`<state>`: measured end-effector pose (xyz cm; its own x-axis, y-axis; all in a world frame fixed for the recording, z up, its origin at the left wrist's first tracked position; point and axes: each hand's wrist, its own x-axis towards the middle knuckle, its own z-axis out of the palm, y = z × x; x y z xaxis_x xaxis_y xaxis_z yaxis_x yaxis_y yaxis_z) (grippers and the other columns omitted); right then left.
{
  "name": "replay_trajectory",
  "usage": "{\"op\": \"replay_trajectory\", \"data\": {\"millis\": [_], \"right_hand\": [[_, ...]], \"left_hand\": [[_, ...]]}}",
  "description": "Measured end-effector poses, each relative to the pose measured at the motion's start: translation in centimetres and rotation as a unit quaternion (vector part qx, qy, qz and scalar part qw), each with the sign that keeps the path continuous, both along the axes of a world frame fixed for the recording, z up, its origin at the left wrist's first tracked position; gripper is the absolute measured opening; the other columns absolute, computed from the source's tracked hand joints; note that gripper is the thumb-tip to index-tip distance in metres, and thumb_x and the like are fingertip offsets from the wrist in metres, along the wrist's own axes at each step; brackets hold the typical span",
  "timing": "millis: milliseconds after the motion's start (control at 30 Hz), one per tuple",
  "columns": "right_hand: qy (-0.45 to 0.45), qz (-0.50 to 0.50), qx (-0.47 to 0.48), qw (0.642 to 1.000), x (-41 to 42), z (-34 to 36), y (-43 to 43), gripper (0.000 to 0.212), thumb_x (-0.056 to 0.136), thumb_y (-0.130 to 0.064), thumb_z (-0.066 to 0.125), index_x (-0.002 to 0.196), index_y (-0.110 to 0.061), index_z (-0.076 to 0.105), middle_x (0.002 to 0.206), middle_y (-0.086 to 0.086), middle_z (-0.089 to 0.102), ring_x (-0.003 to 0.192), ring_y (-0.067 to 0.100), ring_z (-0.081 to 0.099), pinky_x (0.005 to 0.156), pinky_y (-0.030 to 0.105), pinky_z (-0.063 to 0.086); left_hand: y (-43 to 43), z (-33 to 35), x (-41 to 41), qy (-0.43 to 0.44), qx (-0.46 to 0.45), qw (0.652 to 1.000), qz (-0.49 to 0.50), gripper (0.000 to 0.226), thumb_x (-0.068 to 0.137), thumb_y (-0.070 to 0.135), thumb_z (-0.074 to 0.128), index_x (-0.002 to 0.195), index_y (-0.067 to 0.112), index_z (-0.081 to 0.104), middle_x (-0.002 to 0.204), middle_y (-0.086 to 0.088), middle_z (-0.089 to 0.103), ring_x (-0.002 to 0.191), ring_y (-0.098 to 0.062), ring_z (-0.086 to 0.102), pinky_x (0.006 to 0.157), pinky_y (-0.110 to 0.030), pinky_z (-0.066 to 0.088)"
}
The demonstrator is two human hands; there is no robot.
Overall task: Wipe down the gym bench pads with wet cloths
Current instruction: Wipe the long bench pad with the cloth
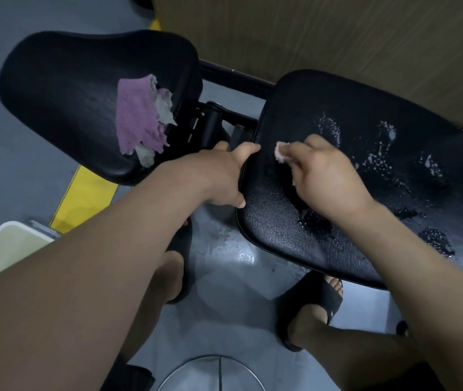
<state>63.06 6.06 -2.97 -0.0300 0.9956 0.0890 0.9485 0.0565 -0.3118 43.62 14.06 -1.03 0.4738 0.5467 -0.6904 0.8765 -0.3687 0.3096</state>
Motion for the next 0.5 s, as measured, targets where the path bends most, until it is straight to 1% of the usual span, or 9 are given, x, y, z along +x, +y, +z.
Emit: {"op": "replay_trajectory", "data": {"millis": [100,133,200,267,300,367,433,500], "right_hand": [[0.029,0.078,-0.047,0.995,-1.1,0.8,-1.1,0.027,0.096,-0.013,0.059,0.119,-0.015,0.072,0.092,0.01,0.058,0.075,0.036,0.063,0.067,0.042,0.057],[0.035,0.083,-0.053,0.994,-1.0,1.0,-1.2,0.027,0.095,-0.011,0.061,0.119,-0.016,0.073,0.092,0.01,0.059,0.075,0.034,0.063,0.068,0.04,0.057],[0.03,0.047,-0.031,0.998,-0.3,0.8,-0.7,0.028,0.095,-0.009,0.062,0.12,-0.016,0.073,0.09,0.011,0.059,0.072,0.034,0.063,0.068,0.039,0.057],[0.014,0.016,-0.01,1.0,0.0,0.4,-0.5,0.026,0.097,-0.011,0.06,0.12,-0.016,0.072,0.088,0.011,0.056,0.067,0.036,0.061,0.064,0.043,0.057],[0.011,0.027,-0.009,1.0,-0.3,0.2,-0.7,0.024,0.097,-0.013,0.06,0.118,-0.016,0.072,0.088,0.011,0.055,0.066,0.036,0.06,0.062,0.044,0.057],[0.016,0.085,-0.026,0.996,-1.6,0.2,-2.0,0.023,0.097,-0.015,0.057,0.115,-0.017,0.071,0.088,0.009,0.054,0.067,0.036,0.06,0.061,0.044,0.056],[0.029,0.143,-0.07,0.987,-2.7,0.6,-3.5,0.029,0.096,-0.019,0.052,0.119,-0.018,0.069,0.09,0.006,0.053,0.068,0.035,0.06,0.06,0.043,0.055],[0.033,0.153,-0.089,0.984,-2.6,0.9,-3.6,0.035,0.095,-0.023,0.047,0.122,-0.02,0.069,0.091,0.005,0.053,0.069,0.034,0.06,0.061,0.043,0.056]], "left_hand": [[0.1,0.1,-0.3,-0.001,-0.011,1.0,-0.001,0.111,0.085,0.042,0.08,0.156,0.054,-0.004,0.162,-0.009,0.019,0.135,-0.033,0.047,0.108,-0.045,0.046],[0.1,0.1,-0.4,-0.003,-0.016,1.0,0.0,0.111,0.085,0.043,0.08,0.156,0.055,-0.004,0.162,-0.009,0.019,0.135,-0.032,0.047,0.109,-0.044,0.046],[0.2,0.1,-0.6,-0.008,-0.021,1.0,0.005,0.11,0.085,0.042,0.08,0.156,0.056,-0.003,0.161,-0.008,0.021,0.133,-0.031,0.048,0.108,-0.044,0.047],[0.3,0.1,-0.7,-0.013,-0.015,1.0,0.008,0.11,0.084,0.043,0.081,0.156,0.056,-0.002,0.158,-0.008,0.024,0.131,-0.031,0.05,0.106,-0.045,0.048],[0.3,0.1,-0.7,-0.015,-0.01,1.0,0.007,0.11,0.083,0.045,0.081,0.155,0.057,-0.001,0.157,-0.008,0.026,0.13,-0.03,0.051,0.106,-0.045,0.048],[0.3,-0.1,-1.0,-0.017,-0.005,1.0,0.006,0.11,0.082,0.048,0.081,0.154,0.06,-0.002,0.158,-0.009,0.026,0.13,-0.03,0.051,0.105,-0.044,0.048],[0.3,-0.2,-1.2,-0.015,-0.008,1.0,0.008,0.11,0.082,0.05,0.081,0.152,0.063,-0.004,0.16,-0.009,0.024,0.13,-0.029,0.051,0.105,-0.044,0.048],[0.3,-0.1,-1.1,-0.013,-0.01,1.0,0.007,0.11,0.082,0.049,0.081,0.152,0.063,-0.004,0.159,-0.008,0.025,0.13,-0.029,0.051,0.105,-0.044,0.048]]}}
